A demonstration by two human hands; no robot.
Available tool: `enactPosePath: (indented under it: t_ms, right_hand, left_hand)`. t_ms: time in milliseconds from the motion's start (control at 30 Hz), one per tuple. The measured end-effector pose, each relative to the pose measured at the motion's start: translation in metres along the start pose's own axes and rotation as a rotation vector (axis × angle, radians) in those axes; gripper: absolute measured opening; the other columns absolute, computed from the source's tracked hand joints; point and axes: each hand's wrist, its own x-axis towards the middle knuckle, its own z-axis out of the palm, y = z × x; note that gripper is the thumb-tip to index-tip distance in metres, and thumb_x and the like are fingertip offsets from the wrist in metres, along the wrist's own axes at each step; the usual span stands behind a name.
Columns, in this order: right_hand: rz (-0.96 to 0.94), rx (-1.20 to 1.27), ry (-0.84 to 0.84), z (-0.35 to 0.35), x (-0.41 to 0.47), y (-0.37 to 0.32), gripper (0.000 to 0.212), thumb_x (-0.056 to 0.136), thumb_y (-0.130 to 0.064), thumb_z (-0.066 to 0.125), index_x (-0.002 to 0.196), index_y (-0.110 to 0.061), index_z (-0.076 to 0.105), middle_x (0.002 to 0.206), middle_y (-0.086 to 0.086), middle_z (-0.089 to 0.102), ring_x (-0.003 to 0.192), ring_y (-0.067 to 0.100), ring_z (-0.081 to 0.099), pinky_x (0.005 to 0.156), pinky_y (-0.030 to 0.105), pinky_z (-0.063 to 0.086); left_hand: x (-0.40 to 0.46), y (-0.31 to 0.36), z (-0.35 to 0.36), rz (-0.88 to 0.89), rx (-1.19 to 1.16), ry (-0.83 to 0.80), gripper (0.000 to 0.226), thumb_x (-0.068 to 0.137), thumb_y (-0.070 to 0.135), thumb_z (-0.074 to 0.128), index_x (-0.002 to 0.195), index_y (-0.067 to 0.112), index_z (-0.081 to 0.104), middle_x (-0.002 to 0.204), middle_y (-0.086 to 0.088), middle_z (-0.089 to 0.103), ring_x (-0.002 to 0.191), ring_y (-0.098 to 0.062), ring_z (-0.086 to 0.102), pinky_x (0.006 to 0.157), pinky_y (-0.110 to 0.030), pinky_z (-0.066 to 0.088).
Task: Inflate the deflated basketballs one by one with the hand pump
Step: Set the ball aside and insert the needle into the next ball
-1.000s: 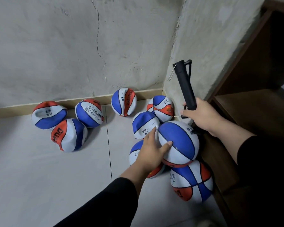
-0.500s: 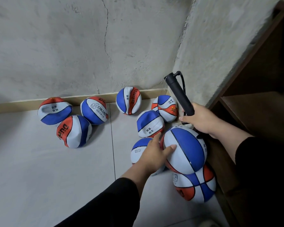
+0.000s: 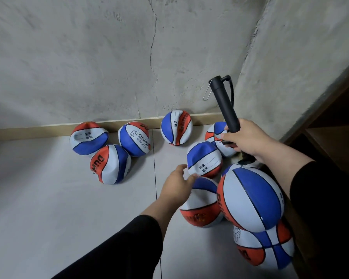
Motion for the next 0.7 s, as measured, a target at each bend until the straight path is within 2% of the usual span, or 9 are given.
enactPosePath:
  t_ms: [67,200,300,400,467,567,700]
  right_hand:
    - [0.035,0.007,-0.020,0.008,0.013,-0.005,0.024,0.091,-0.017,0.075,0.107,-0.008,0.058,0.087,0.009,0.071,0.073,0.023,0.071,0.070,0.038,0.051]
    - [0.066,0.051,-0.056,0.017,0.042,-0.018,0.018,0.093,-0.017,0.074,0.103,-0.014,0.059,0.092,0.010,0.072,0.070,0.021,0.069,0.060,0.028,0.053]
    - [0.092,0.058,-0.066,0.019,0.064,-0.021,0.017,0.094,-0.016,0.073,0.100,-0.016,0.058,0.090,0.008,0.071,0.069,0.022,0.070,0.068,0.034,0.055]
    - [0.112,0.040,-0.091,0.018,0.080,-0.018,0.017,0.094,-0.016,0.074,0.102,-0.014,0.059,0.089,0.009,0.071,0.067,0.021,0.070,0.063,0.032,0.054]
    - [0.135,0.057,-0.103,0.016,0.088,-0.012,0.015,0.094,-0.015,0.074,0.098,-0.015,0.059,0.088,0.010,0.071,0.071,0.024,0.071,0.063,0.033,0.053]
    - [0.175,0.068,-0.095,0.013,0.097,0.000,0.018,0.092,-0.018,0.076,0.098,-0.017,0.059,0.092,0.011,0.074,0.079,0.029,0.072,0.073,0.039,0.054]
    - [0.210,0.046,-0.119,0.006,0.100,0.017,0.018,0.092,-0.020,0.075,0.099,-0.016,0.059,0.087,0.009,0.073,0.067,0.021,0.067,0.068,0.035,0.051]
  left_hand:
    - [0.016,-0.002,-0.012,0.006,0.082,0.021,0.058,0.104,0.046,0.056,0.154,0.021,0.042,0.153,-0.010,0.053,0.130,-0.026,0.059,0.104,-0.034,0.046]
    - [0.051,-0.002,-0.029,-0.001,0.225,0.028,0.058,0.104,0.047,0.055,0.154,0.020,0.042,0.148,-0.011,0.056,0.130,-0.029,0.057,0.102,-0.036,0.047]
    - [0.081,0.002,-0.033,-0.003,0.299,0.004,0.059,0.104,0.048,0.054,0.154,0.019,0.041,0.148,-0.013,0.055,0.129,-0.030,0.057,0.099,-0.036,0.047]
    - [0.107,0.008,-0.028,-0.017,0.309,-0.012,0.060,0.104,0.048,0.054,0.155,0.018,0.041,0.147,-0.014,0.055,0.126,-0.031,0.059,0.097,-0.036,0.049]
    - [0.122,0.007,-0.018,-0.047,0.293,-0.035,0.061,0.104,0.047,0.054,0.155,0.017,0.039,0.146,-0.014,0.056,0.125,-0.032,0.059,0.095,-0.035,0.049]
    - [0.138,0.001,0.001,-0.119,0.278,-0.084,0.066,0.104,0.046,0.054,0.158,0.013,0.034,0.141,-0.015,0.060,0.121,-0.033,0.061,0.091,-0.035,0.050]
    - [0.152,-0.005,0.024,-0.232,0.197,-0.123,0.069,0.103,0.049,0.057,0.151,0.004,0.038,0.143,-0.015,0.055,0.126,-0.034,0.056,0.098,-0.039,0.049]
